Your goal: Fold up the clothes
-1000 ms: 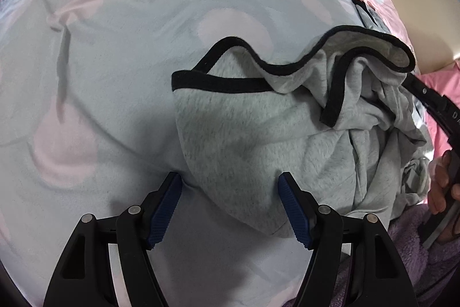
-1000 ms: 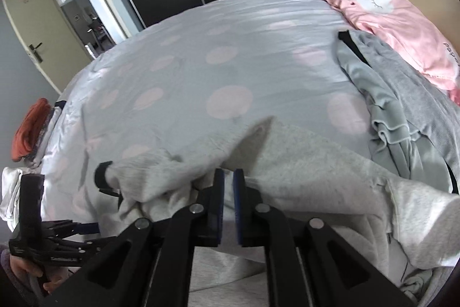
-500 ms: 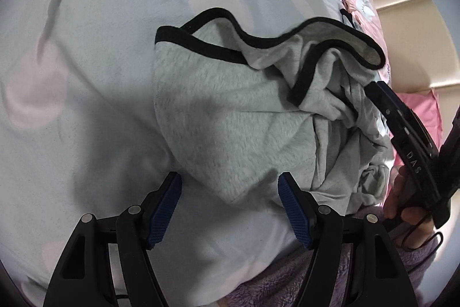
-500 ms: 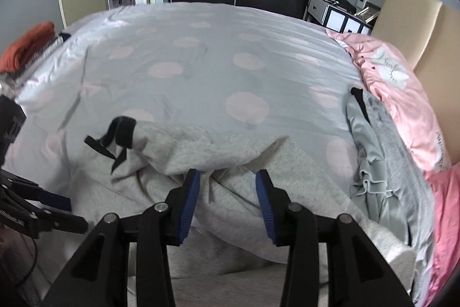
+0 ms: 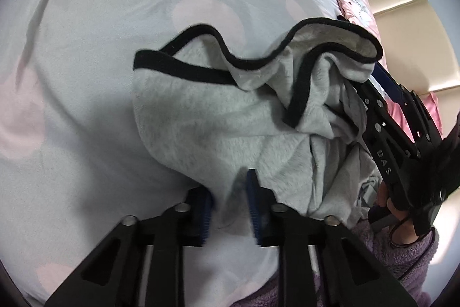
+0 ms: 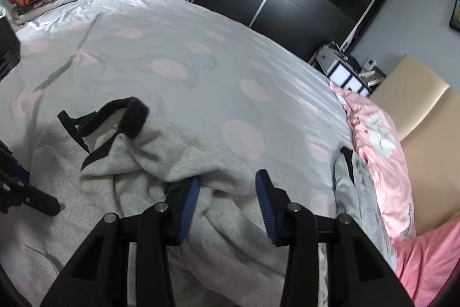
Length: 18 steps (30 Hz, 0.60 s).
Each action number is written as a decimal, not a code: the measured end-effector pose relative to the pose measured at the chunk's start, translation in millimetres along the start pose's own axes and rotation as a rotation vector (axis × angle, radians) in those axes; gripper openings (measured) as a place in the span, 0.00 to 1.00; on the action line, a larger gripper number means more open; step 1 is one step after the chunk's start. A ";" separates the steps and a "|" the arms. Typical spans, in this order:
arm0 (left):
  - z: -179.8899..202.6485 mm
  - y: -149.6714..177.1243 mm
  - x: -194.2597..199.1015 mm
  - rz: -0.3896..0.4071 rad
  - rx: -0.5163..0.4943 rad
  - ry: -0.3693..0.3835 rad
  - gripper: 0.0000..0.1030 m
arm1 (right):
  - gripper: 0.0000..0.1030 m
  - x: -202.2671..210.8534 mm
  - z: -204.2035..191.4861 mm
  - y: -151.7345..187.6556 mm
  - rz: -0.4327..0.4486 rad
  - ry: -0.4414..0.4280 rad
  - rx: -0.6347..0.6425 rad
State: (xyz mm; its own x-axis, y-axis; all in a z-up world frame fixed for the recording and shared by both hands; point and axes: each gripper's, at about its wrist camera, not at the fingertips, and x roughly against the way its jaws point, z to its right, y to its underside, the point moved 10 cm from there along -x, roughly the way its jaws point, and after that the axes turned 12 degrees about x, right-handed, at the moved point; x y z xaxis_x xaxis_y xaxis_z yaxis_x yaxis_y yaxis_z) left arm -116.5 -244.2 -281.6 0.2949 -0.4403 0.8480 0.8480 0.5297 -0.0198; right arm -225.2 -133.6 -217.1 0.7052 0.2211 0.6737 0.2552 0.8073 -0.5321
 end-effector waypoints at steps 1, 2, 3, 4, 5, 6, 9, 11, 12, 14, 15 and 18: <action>1.3 -1.4 0.5 0.010 -0.005 -0.003 0.11 | 0.19 0.3 -2.0 -2.0 0.016 -0.013 -0.001; 2.4 -2.7 1.2 0.019 -0.011 -0.005 0.10 | 0.11 0.0 -2.1 -2.1 0.018 -0.026 -0.013; 3.1 -3.7 2.5 0.027 -0.018 -0.006 0.08 | 0.07 0.2 1.7 -1.5 0.018 -0.018 -0.034; 3.8 -4.5 4.0 0.035 -0.024 -0.008 0.07 | 0.06 0.4 5.5 -0.9 0.018 -0.011 -0.054; 4.7 -5.2 5.6 0.044 -0.031 -0.013 0.07 | 0.04 0.6 9.3 -0.3 0.018 -0.004 -0.075; 5.6 -5.8 7.3 0.054 -0.038 -0.019 0.07 | 0.04 2.6 17.0 1.6 0.021 0.009 -0.108; 6.6 -6.9 16.5 0.084 -0.050 -0.027 0.06 | 0.03 10.9 39.4 7.3 0.023 0.052 -0.201; 5.3 -7.4 26.8 0.112 -0.060 -0.029 0.06 | 0.03 19.4 50.8 9.1 0.015 0.076 -0.236; 3.6 -7.0 33.4 0.128 -0.065 -0.030 0.06 | 0.03 26.3 56.6 8.2 0.017 0.086 -0.251; 4.4 -7.6 44.9 0.160 -0.075 -0.026 0.06 | 0.03 41.1 67.8 4.6 0.023 0.109 -0.272; 4.0 -8.6 50.2 0.174 -0.075 -0.025 0.06 | 0.02 50.1 74.0 0.7 0.029 0.127 -0.270; 6.7 -15.1 68.6 0.221 -0.067 -0.017 0.06 | 0.02 82.6 97.5 -17.0 0.049 0.177 -0.260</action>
State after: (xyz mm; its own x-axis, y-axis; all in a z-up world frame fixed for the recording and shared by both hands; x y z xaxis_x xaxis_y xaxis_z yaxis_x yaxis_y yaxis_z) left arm -112.0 -277.5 -219.6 0.4693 -0.3064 0.8282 0.7913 0.5622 -0.2404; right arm -235.9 -75.7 -102.4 0.8193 0.1390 0.5562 0.3623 0.6264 -0.6902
